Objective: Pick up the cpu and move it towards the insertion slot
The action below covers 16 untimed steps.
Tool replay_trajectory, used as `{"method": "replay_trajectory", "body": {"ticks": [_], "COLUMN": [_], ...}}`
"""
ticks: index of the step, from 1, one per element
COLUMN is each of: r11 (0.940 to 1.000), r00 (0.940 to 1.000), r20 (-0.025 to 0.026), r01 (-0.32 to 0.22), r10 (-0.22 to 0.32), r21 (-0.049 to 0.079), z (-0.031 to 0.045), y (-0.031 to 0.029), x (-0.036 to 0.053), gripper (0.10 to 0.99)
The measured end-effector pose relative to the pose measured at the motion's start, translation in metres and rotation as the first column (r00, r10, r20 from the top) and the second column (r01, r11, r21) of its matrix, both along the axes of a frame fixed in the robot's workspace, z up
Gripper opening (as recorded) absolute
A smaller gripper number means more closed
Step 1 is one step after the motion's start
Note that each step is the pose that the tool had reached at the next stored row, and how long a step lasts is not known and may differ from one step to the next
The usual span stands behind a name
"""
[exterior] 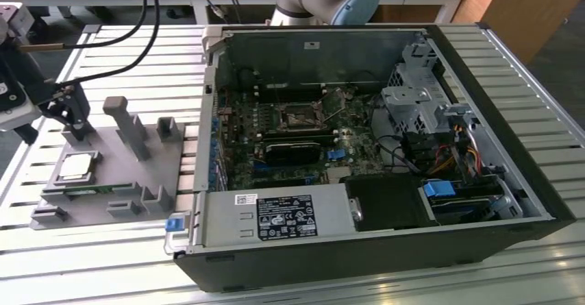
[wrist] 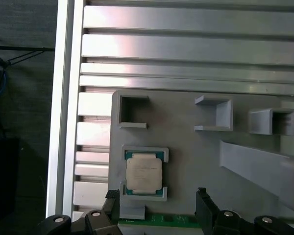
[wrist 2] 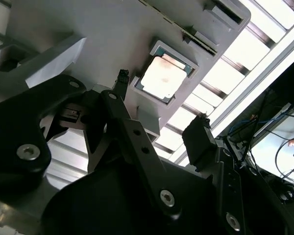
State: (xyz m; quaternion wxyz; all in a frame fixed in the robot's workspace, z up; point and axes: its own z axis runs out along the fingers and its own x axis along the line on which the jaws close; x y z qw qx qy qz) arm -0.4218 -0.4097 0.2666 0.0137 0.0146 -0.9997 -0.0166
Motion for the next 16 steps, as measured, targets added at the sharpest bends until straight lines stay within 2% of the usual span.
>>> {"method": "replay_trajectory", "body": {"ticks": [11, 16], "r11": [1.0000, 1.0000], "r00": [1.0000, 1.0000], "r20": [0.0000, 0.0000], "r01": [-0.001, -0.001], "r10": [0.001, 0.001], "r21": [0.000, 0.009], "z": [-0.0134, -0.0225], "y": [-0.0007, -0.0020], "x": [-0.0044, -0.0069], "gripper": [0.718, 0.718]}}
